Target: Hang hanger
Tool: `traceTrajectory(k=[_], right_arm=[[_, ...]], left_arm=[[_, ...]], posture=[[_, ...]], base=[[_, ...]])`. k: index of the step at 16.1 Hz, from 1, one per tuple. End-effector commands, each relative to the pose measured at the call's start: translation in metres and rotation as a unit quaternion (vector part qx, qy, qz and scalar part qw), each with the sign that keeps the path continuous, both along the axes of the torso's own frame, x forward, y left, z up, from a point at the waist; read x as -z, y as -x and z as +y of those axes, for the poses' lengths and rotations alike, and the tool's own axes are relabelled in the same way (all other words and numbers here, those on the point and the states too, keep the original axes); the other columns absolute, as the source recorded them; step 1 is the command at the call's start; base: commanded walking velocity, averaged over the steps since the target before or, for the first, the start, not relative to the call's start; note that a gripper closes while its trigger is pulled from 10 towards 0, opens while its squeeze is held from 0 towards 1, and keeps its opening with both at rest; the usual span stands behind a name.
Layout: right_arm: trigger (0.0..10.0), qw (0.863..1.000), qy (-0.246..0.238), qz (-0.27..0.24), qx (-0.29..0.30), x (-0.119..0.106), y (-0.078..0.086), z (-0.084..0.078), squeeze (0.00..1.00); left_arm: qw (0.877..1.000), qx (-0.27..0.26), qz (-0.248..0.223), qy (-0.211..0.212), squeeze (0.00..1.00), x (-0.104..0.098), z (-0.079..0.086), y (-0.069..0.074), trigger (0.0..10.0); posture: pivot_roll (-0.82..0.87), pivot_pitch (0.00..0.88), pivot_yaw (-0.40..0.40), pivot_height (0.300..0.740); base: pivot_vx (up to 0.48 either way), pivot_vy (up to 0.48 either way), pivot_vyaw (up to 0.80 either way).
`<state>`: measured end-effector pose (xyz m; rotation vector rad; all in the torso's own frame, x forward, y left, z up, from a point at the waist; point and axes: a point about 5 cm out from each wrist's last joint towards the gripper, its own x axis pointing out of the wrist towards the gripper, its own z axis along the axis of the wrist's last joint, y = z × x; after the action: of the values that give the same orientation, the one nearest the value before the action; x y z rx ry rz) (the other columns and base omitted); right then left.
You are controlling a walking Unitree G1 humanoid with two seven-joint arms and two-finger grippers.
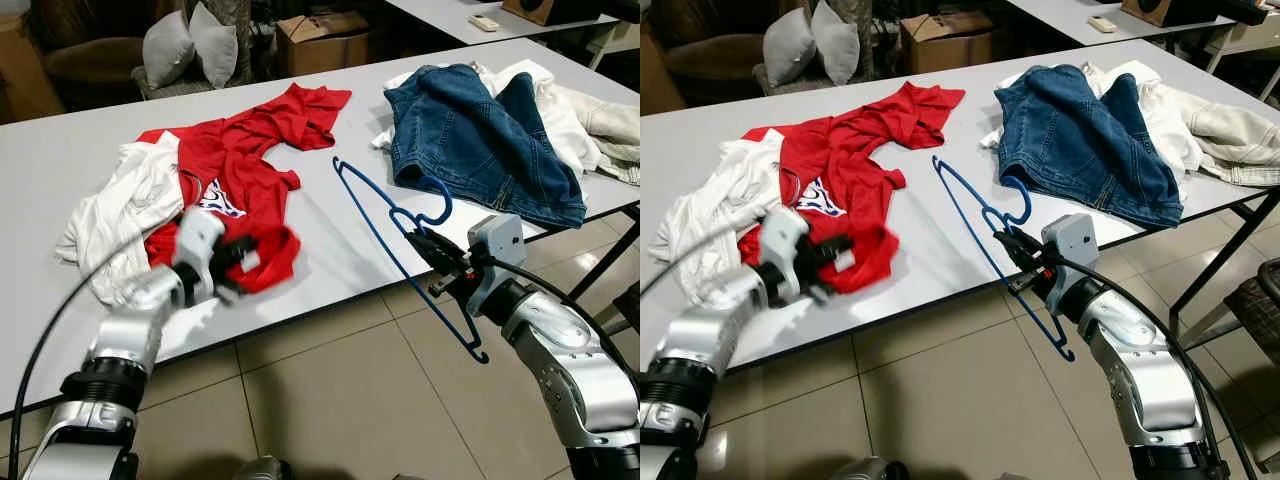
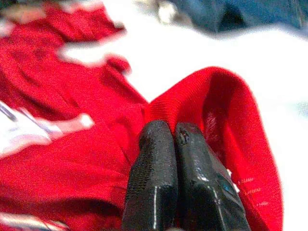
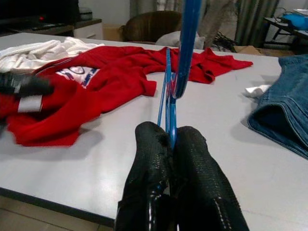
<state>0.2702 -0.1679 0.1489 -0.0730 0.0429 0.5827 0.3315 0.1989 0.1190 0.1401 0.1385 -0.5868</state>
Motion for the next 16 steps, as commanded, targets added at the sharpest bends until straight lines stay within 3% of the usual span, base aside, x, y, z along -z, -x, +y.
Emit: traceTrajectory(k=[1,2,4,9,14,15,16], right_arm=[[10.0,1.000,-0.006,-0.012,-0.009,-0.004,0.000,-0.001,0.00],[10.0,1.000,-0.008,-0.013,-0.016,-0.005,0.001,0.000,0.00],[10.0,0.989,-0.027,0.003,-0.142,-0.011,0.020,0.016,0.00],[10.0,0.971,-0.043,0.052,-0.227,-0.007,0.038,0.031,0.00],[10.0,0.977,-0.031,0.148,-0.152,0.016,0.025,0.024,0.00],[10.0,0.976,-0.043,0.155,-0.146,0.017,0.023,0.024,0.00],[10.0,0.976,-0.085,0.144,-0.137,0.013,0.014,0.026,0.00]], left_arm=[[0.999,-0.009,-0.039,0.018,0.00,-0.022,0.000,-0.007,0.0],[0.998,-0.013,-0.048,0.024,0.00,-0.027,0.000,-0.009,0.0],[0.993,-0.046,-0.091,0.057,0.00,-0.066,0.004,-0.022,0.0],[0.995,-0.030,-0.092,0.032,0.00,-0.089,-0.007,-0.028,0.0],[0.996,-0.002,-0.085,0.001,0.00,-0.097,-0.014,-0.019,0.0],[0.997,0.006,-0.082,-0.004,0.00,-0.098,-0.015,-0.017,0.0],[0.997,0.026,-0.066,-0.020,0.00,-0.097,-0.019,-0.011,0.0]], posture=[[-0.10,0.032,0.038,0.740],[-0.10,0.032,0.038,0.740],[-0.09,0.035,0.041,0.740],[-0.09,0.037,0.060,0.740],[-0.09,0.036,0.071,0.740],[-0.09,0.035,0.078,0.740],[-0.09,0.035,0.079,0.740]], base=[[0.000,0.000,0.00],[0.000,0.000,0.00],[0.000,0.000,0.00],[0.000,0.000,0.00],[0.000,0.000,0.00],[0.000,0.000,0.00],[0.000,0.000,0.00]])
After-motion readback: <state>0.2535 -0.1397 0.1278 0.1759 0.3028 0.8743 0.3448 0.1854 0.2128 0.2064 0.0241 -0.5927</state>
